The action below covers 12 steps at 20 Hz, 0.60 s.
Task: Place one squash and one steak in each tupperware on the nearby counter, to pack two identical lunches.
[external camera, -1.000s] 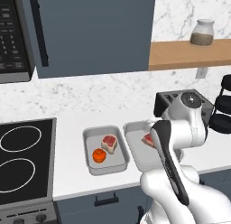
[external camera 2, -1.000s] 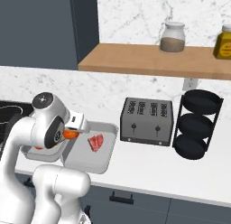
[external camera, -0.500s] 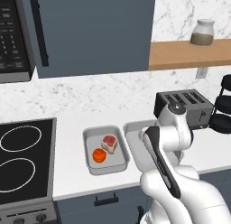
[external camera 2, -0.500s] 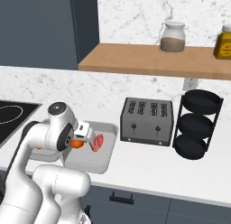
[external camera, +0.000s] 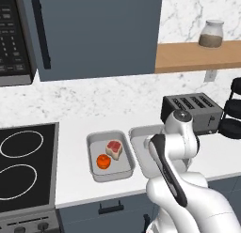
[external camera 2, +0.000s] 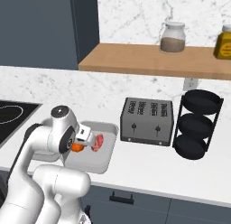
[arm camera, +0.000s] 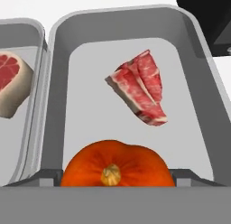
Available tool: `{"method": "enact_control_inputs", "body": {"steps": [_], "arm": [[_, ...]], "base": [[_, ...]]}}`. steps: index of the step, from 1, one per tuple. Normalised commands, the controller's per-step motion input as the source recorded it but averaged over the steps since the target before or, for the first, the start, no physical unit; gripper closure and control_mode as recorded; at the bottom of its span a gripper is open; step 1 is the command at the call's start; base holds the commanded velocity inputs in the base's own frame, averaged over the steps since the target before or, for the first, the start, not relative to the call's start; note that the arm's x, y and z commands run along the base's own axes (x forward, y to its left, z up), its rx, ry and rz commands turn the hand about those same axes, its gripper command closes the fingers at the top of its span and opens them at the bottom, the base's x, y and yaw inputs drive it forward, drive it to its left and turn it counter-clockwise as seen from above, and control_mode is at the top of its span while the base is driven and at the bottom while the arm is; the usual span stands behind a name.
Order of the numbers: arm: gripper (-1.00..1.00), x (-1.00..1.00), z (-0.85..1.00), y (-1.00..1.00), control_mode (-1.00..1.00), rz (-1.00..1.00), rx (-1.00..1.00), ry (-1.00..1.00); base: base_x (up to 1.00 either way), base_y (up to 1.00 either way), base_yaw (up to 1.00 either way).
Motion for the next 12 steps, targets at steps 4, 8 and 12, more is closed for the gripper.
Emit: {"method": "enact_control_inputs", "body": {"steps": [4,8,12], "arm": [[-1.00,0.00,-0.48,0.13,-1.00,0.00,0.00,0.00],[-1.00,0.01,-0.18,0.01,-1.00,0.00,0.00,-0.03],[-1.00,0.14,-0.03,0.00,-1.00,0.00,0.00,-0.02]], "base": [[0.00,0.00,0.00],[0.00,0.00,0.00],[0.00,0.00,0.00]]}}
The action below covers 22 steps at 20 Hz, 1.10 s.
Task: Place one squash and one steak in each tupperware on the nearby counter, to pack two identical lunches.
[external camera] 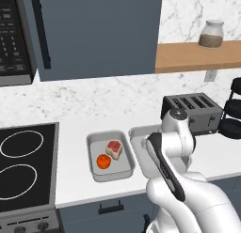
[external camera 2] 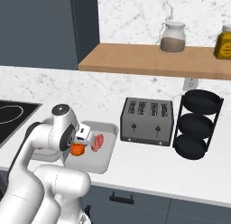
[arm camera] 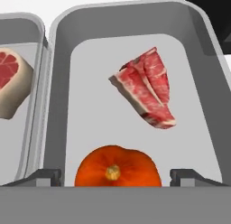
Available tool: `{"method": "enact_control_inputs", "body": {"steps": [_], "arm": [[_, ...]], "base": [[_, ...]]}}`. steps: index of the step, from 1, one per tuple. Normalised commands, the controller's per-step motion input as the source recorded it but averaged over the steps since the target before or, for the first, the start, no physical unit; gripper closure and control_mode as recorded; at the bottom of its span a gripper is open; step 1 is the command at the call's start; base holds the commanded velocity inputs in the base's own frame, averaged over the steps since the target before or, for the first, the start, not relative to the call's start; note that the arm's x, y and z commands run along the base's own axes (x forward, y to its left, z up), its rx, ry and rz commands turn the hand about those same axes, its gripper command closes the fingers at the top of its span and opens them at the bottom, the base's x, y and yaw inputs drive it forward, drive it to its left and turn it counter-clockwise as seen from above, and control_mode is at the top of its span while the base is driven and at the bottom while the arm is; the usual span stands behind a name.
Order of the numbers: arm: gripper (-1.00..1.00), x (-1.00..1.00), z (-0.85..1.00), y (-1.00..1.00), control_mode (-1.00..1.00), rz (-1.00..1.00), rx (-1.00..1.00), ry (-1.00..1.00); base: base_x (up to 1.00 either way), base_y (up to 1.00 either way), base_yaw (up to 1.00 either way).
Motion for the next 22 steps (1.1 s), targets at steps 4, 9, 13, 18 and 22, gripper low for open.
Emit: {"method": "enact_control_inputs", "body": {"steps": [4,9,13,18,22], "arm": [[-1.00,0.07,0.00,0.00,-1.00,0.00,0.00,-0.04],[-1.00,-0.02,0.04,0.00,-1.00,-0.02,0.00,0.00],[-1.00,-0.51,0.13,0.33,-1.00,-0.10,-0.06,-0.01],[-1.00,-0.93,0.21,0.65,-1.00,-0.13,-0.08,-0.10],[-1.00,-1.00,0.28,0.55,-1.00,-0.11,-0.06,-0.26]], "base": [[0.00,0.00,0.00],[0.00,0.00,0.00],[0.00,0.00,0.00],[0.00,0.00,0.00],[0.00,0.00,0.00]]}}
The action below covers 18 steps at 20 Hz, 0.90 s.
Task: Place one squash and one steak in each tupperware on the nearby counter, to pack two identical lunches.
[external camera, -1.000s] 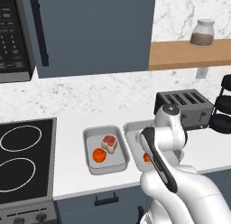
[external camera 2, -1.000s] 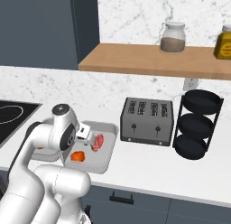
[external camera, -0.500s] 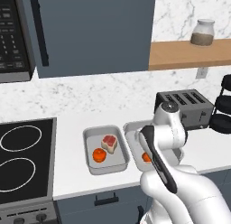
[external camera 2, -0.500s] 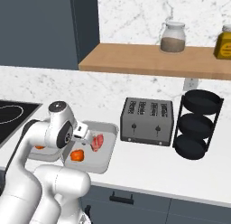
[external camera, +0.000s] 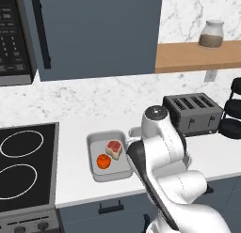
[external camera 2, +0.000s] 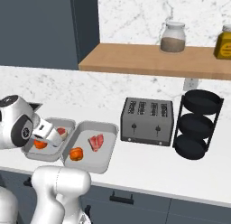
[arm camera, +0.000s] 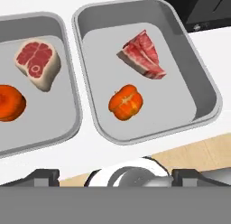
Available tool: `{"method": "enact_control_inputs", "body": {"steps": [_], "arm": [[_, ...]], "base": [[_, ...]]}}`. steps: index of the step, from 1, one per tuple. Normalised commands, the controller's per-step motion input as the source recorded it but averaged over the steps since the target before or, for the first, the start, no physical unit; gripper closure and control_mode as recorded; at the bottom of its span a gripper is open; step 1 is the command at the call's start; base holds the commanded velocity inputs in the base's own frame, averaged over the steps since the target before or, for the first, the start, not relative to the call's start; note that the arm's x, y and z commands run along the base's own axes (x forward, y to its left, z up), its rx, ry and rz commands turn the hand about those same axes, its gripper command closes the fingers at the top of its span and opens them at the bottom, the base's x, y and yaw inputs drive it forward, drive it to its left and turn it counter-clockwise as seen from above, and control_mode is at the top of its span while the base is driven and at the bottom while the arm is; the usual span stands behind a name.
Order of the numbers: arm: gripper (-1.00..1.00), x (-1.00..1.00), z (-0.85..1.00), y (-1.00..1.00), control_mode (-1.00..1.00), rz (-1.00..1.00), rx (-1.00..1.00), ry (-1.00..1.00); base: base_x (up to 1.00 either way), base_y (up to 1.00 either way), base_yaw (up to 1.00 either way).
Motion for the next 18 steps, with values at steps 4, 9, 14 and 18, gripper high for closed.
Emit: {"method": "enact_control_inputs", "body": {"steps": [4,9,14,18], "arm": [[-1.00,-1.00,0.15,0.65,-1.00,-0.07,-0.05,-0.29],[-1.00,-0.64,0.00,0.54,-1.00,0.00,-0.03,-0.15],[-1.00,-0.05,0.00,0.22,-1.00,0.00,-0.03,-0.02],[-1.00,0.67,0.00,0.00,-1.00,0.00,0.00,0.11]], "base": [[0.00,0.00,0.00],[0.00,0.00,0.00],[0.00,0.00,0.00],[0.00,0.00,0.00]]}}
